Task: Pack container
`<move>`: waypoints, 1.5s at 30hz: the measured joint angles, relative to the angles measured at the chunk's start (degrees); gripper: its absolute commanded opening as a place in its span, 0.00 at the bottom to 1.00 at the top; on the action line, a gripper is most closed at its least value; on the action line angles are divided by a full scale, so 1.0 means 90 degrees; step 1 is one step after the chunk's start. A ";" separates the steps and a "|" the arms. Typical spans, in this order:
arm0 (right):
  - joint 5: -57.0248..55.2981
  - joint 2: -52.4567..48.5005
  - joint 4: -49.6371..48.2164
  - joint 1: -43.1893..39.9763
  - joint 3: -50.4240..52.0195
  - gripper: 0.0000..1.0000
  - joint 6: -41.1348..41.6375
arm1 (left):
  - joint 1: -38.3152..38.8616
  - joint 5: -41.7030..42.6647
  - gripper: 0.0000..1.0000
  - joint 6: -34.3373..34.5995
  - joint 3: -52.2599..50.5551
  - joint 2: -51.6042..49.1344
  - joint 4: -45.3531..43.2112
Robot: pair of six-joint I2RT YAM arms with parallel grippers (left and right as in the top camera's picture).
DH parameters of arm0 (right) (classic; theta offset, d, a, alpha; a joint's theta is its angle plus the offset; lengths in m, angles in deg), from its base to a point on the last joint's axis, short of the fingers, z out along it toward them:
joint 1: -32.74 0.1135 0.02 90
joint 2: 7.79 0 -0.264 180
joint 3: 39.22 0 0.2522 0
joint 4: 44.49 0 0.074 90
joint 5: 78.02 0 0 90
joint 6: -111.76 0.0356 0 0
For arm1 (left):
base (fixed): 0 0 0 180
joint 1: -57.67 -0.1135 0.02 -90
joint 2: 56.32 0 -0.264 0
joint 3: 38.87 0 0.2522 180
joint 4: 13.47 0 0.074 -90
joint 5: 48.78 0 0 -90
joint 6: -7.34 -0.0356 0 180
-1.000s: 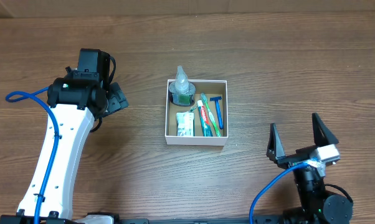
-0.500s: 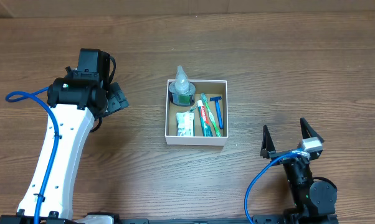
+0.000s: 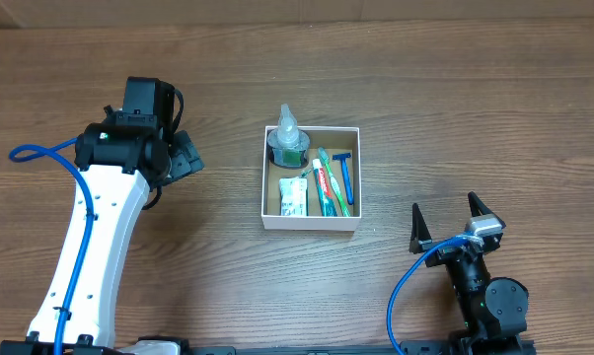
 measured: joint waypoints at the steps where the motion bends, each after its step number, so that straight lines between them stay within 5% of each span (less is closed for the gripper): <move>1: -0.0002 0.0000 0.0000 0.0000 0.0000 1.00 0.0000 | 0.0000 0.0000 1.00 0.0000 0.0000 0.0000 0.0000; 26: 0.0000 0.0000 0.0005 0.0000 0.0000 1.00 -0.0002 | 0.0000 0.0000 1.00 0.0000 0.0000 0.0204 -0.0002; 45: 0.0000 0.0000 0.0010 0.0000 0.0000 1.00 0.0000 | 0.0000 -0.0002 1.00 0.0000 0.0112 0.6926 0.0029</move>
